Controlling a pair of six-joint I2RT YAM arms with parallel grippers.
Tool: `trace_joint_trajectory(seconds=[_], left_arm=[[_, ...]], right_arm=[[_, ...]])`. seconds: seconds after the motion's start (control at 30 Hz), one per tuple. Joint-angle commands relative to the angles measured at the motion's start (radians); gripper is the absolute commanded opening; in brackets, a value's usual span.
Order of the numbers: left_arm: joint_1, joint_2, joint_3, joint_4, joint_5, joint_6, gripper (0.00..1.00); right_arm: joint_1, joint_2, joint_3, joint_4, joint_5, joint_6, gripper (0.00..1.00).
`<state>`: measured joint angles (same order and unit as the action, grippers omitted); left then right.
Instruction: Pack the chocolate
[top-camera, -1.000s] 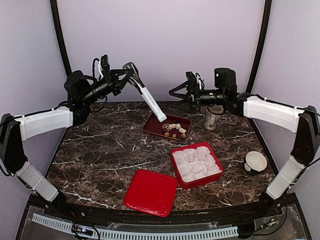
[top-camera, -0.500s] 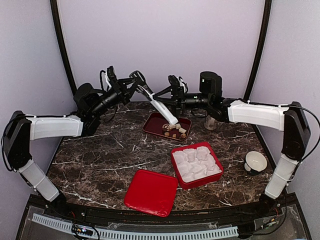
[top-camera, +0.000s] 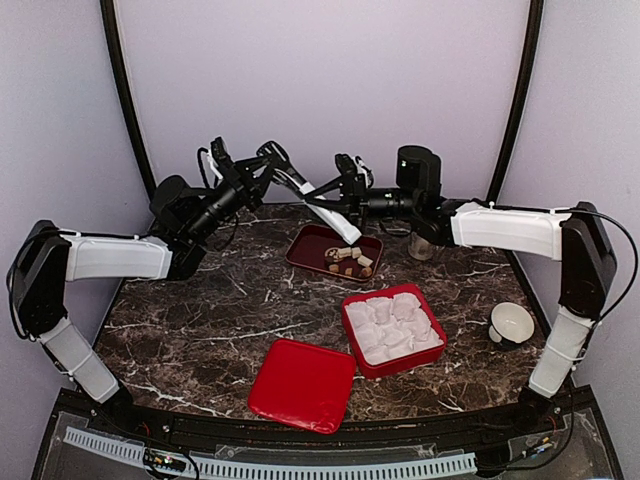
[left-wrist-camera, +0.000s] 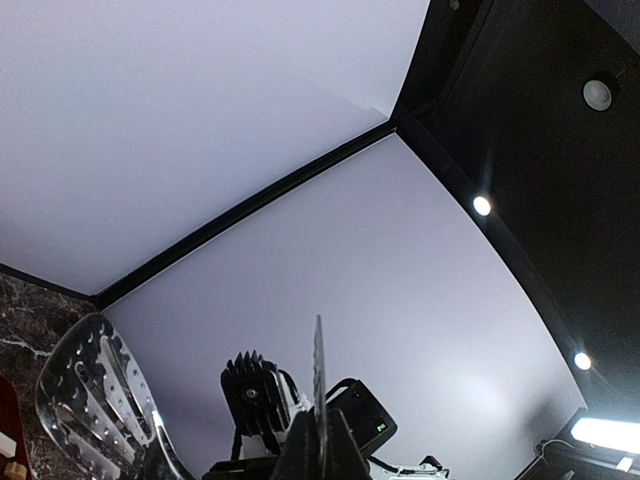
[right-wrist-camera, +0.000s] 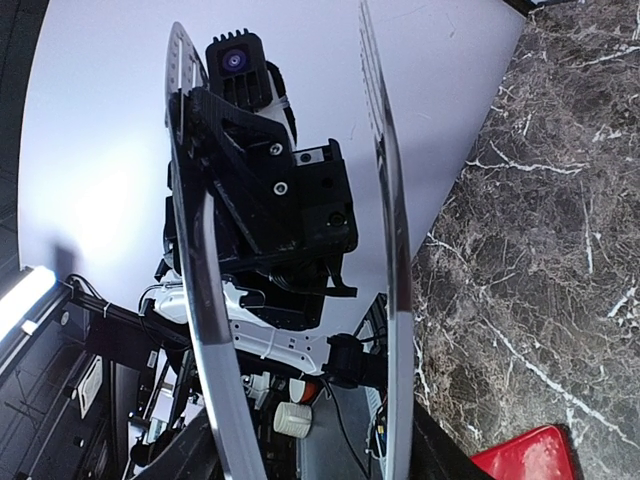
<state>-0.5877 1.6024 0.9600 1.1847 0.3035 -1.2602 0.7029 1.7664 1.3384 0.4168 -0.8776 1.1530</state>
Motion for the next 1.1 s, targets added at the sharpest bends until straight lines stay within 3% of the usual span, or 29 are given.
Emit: trace_joint_trajectory(seconds=[0.0,0.4,0.73,0.97,1.07], left_arm=[[-0.011,-0.021,-0.015,0.013,-0.042,0.041,0.0],[-0.011,-0.068,-0.069,-0.072,-0.134,0.067,0.0],[-0.011,-0.127,-0.094,-0.212,-0.209,0.092,0.0],[-0.011,-0.118,-0.088,-0.214,-0.189,0.096,0.0],[-0.011,-0.126,-0.066,-0.275,-0.171,0.106,0.17]], right_arm=[[0.01,-0.01,0.031,0.021,-0.011,-0.029,0.52],[0.01,-0.025,0.044,-0.076,-0.023,-0.104,0.37],[0.01,-0.034,0.072,-0.172,-0.052,-0.183,0.46],[0.009,-0.035,0.078,-0.189,-0.053,-0.191,0.34],[-0.009,-0.042,0.074,-0.214,-0.051,-0.204,0.31]])
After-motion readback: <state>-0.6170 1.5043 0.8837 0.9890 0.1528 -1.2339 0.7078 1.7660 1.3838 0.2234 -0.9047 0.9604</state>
